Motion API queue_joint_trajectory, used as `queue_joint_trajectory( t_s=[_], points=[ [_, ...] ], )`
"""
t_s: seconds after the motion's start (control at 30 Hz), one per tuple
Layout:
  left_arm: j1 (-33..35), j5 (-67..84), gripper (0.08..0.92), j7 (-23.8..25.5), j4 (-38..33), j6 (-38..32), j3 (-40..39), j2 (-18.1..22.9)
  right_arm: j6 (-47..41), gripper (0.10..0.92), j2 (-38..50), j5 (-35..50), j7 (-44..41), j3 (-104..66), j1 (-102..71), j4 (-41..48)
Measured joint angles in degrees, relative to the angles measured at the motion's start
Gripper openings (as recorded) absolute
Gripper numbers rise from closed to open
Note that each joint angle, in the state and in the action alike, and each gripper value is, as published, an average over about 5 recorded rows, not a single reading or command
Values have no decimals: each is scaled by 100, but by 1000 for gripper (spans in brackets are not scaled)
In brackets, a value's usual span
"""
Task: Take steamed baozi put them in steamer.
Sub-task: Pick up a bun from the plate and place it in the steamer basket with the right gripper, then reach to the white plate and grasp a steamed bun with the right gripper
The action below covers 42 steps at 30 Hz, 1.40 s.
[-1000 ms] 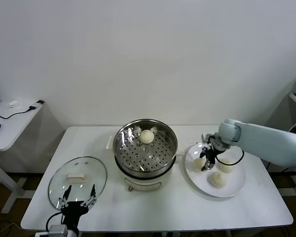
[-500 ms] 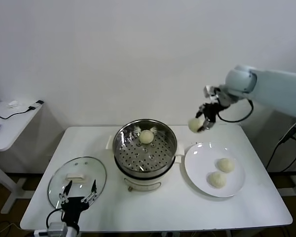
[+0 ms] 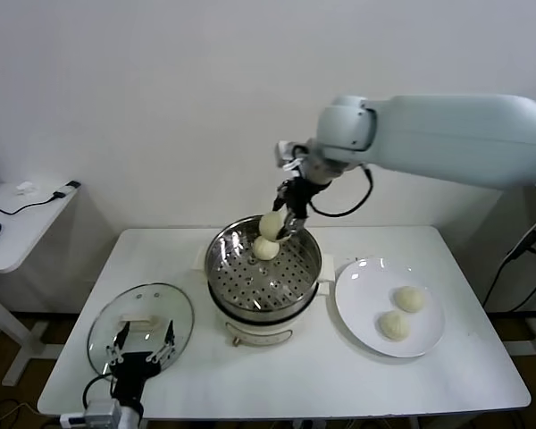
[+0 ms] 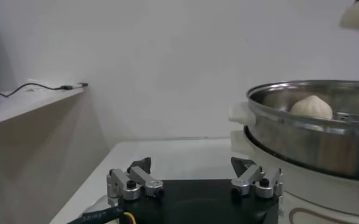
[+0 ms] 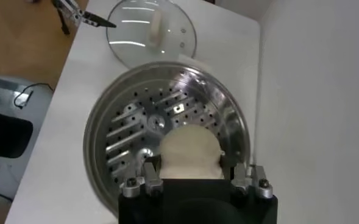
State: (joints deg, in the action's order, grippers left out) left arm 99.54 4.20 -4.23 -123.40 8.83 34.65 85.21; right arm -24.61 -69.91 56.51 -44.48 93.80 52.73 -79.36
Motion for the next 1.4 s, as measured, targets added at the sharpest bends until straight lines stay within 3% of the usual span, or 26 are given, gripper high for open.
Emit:
queue_joint_trajectory(
  t_s=[0.57, 0.83, 1.0, 1.4],
  points=[
    [-91, 22, 823, 6, 138, 51, 28, -22, -255, 656, -1075, -193, 514, -281, -1413, 1142],
    [-111, 31, 823, 13, 152, 80, 35, -46, -308, 725, -1320, -300, 597, -386, -1786, 1487],
    [-107, 32, 823, 14, 150, 85, 22, -45, -293, 815, -1346, -393, 596, -443, -1861, 1562],
    [-98, 10, 823, 24, 60, 113, 9, -24, 259, 823, -669, -697, -129, -539, -1200, 1191]
  ],
)
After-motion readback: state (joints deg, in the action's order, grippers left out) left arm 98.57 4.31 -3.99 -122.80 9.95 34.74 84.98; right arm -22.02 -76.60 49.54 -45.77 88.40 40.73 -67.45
